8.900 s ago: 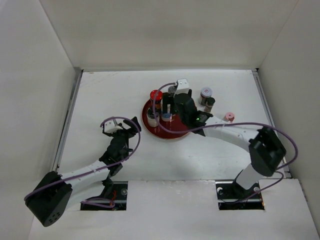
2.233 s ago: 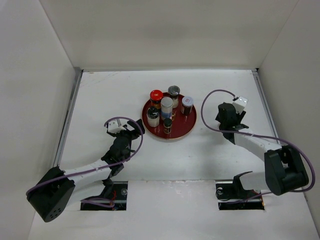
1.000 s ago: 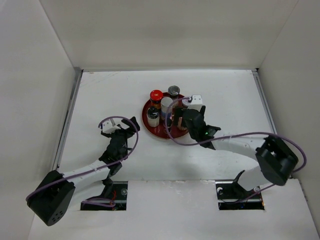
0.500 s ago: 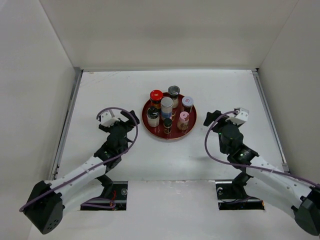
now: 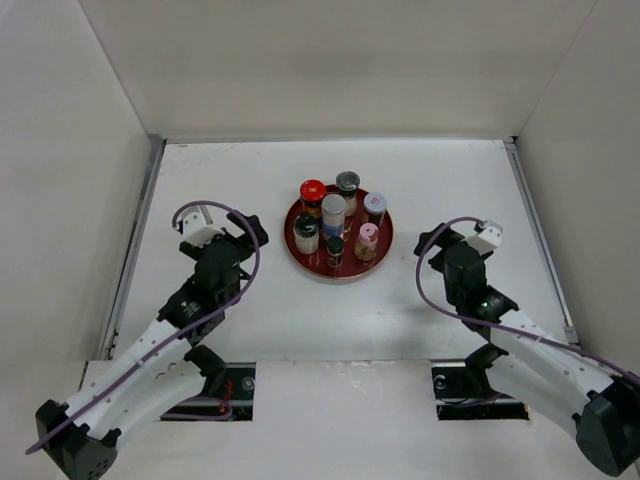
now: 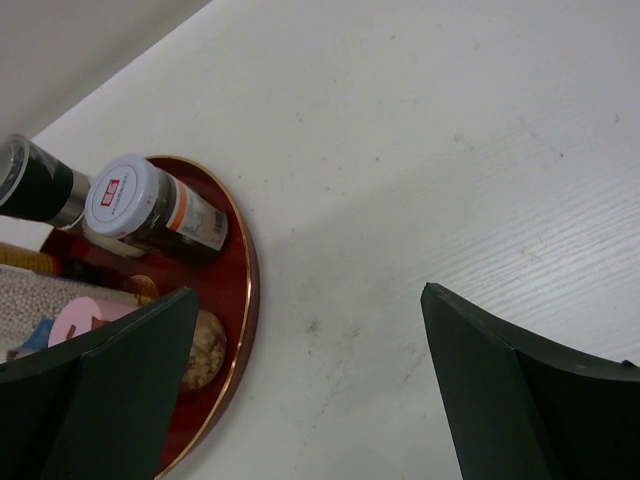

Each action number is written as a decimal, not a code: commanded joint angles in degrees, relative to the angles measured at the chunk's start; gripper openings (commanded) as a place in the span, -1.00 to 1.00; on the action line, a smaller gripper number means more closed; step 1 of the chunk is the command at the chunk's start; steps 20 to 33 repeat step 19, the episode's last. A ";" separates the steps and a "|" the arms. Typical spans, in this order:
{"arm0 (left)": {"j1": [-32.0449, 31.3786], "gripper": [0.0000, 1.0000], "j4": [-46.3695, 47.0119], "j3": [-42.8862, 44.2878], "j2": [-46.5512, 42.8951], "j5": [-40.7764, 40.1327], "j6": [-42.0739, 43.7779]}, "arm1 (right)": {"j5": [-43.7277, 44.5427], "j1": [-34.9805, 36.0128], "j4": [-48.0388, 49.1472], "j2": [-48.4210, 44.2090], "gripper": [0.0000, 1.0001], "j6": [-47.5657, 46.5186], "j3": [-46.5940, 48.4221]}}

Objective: Organize the condiment bottles

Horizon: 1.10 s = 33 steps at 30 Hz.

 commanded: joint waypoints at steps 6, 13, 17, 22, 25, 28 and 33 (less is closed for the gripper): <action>-2.23 1.00 -1.96 5.73 3.62 1.88 -0.18 | -1.53 -0.47 1.24 1.67 1.00 1.91 0.20; -1.00 1.00 -2.75 5.55 3.10 1.88 0.35 | -0.48 -1.35 1.33 1.58 1.00 1.91 -0.24; 0.05 1.00 -4.68 5.55 2.66 1.97 0.44 | -0.21 -1.35 1.33 2.37 1.00 1.82 0.02; 0.41 1.00 -6.17 5.90 2.83 1.44 0.61 | -0.21 -1.17 1.33 2.19 1.00 1.73 0.02; 0.41 1.00 -6.17 5.90 2.83 1.44 0.61 | -0.21 -1.17 1.33 2.19 1.00 1.73 0.02; 0.41 1.00 -6.17 5.90 2.83 1.44 0.61 | -0.21 -1.17 1.33 2.19 1.00 1.73 0.02; 0.41 1.00 -6.17 5.90 2.83 1.44 0.61 | -0.21 -1.17 1.33 2.19 1.00 1.73 0.02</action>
